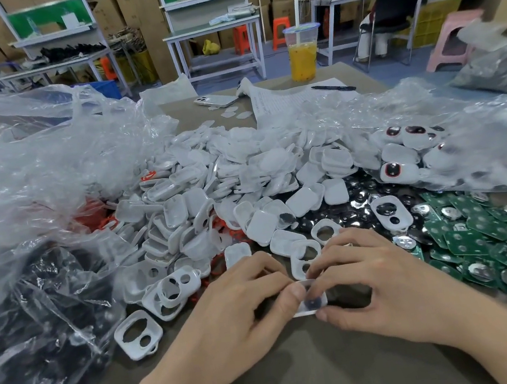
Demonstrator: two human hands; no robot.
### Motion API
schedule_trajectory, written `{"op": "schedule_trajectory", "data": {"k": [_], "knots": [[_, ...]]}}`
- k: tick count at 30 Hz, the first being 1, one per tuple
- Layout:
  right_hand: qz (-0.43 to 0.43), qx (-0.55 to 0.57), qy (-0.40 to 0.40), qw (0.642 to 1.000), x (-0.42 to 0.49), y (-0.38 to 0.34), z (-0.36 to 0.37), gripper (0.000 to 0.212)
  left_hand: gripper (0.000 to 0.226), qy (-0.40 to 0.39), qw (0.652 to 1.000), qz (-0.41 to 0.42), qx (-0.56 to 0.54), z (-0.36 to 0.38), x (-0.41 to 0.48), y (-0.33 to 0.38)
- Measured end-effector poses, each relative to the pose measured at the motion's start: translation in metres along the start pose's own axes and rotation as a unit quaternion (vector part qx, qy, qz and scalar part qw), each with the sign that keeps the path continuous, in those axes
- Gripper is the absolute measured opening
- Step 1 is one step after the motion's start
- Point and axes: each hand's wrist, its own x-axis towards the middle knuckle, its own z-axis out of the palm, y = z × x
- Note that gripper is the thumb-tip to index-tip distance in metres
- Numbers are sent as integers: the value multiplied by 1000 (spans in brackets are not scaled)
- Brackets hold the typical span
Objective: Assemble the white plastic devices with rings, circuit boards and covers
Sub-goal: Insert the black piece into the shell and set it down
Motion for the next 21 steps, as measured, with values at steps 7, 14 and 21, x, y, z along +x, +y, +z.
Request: {"op": "schedule_trajectory", "data": {"k": [7,14,21], "knots": [[8,10,5,1000,1,-2,-1,19,37,1,1000,-12,2,0,0,0],[7,7,-9,1000,1,-4,-3,19,42,3,1000,-3,16,0,1,0],[10,10,-4,1000,1,-5,-4,19,46,-1,1000,-10,27,-1,2,1]]}}
